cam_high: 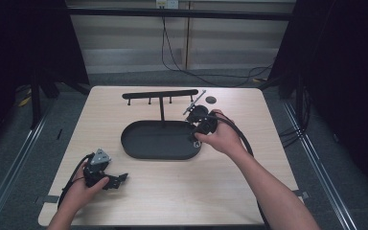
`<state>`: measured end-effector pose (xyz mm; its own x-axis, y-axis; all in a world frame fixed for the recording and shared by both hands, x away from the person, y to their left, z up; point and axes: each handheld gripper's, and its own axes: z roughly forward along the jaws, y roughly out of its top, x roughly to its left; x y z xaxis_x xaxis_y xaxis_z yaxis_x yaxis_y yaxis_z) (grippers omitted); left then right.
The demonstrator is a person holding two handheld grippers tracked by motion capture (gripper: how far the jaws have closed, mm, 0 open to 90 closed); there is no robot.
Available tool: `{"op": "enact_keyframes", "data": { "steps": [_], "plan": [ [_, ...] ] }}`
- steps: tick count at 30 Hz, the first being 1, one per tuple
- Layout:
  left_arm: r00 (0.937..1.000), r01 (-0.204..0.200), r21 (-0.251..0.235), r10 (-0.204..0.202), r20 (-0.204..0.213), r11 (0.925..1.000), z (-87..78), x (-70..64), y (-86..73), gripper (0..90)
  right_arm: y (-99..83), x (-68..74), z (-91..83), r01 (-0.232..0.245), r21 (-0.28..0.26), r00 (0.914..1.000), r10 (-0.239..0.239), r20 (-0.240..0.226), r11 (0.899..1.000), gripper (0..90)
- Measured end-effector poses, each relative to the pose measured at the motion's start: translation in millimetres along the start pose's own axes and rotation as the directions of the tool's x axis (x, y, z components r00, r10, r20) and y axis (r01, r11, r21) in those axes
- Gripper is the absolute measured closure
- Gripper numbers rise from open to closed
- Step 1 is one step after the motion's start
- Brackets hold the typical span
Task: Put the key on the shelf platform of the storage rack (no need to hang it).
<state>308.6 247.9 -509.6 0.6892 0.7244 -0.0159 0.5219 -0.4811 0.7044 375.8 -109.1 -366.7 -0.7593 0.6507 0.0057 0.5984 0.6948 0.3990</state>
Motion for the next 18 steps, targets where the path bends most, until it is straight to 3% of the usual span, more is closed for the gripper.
{"op": "enact_keyframes", "data": {
  "steps": [18],
  "plan": [
    [1.0000,0.000,-0.001,0.000,0.002,1.0000,0.1,0.1,0.0,3.8,9.7,-5.8,7.2,-0.025,-0.025,0.9997,0.025,0.001,0.999,63.6]
  ]
}}
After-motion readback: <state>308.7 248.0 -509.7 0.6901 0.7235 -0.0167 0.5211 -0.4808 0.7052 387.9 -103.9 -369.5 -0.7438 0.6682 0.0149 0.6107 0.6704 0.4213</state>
